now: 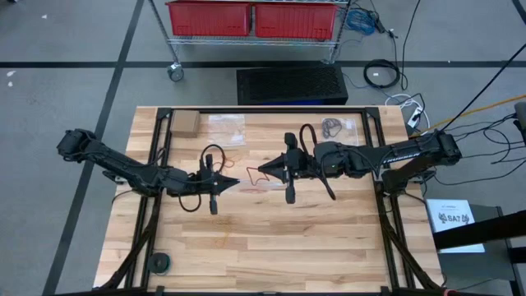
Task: Sort rubber bands
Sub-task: Put the right red rubber band into the bottom right transparent zip lock bag
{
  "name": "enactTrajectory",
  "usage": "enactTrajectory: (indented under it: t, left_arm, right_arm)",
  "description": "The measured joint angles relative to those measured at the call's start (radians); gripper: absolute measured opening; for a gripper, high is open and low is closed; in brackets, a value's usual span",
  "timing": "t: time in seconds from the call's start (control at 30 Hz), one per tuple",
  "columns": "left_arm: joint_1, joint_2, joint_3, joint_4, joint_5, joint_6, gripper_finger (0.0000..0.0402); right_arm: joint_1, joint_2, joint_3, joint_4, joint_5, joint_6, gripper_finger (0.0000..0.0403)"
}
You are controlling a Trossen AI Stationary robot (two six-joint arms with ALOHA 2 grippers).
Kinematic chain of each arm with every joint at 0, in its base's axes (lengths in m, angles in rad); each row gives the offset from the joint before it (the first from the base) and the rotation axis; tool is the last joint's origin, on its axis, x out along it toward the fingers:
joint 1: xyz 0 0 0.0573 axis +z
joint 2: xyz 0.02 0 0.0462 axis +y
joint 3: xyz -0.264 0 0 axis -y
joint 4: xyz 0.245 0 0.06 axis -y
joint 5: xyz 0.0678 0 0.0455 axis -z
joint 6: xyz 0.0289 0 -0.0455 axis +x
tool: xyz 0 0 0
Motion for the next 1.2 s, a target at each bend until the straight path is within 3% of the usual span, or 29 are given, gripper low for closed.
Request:
enactTrajectory:
  t: [1.2]
  left_arm:
    - [0.000,0.000,0.000,0.000,0.000,0.000,0.0000]
  right_arm:
    - [0.019,0.000,0.000,0.001,0.008,0.003,0.0000]
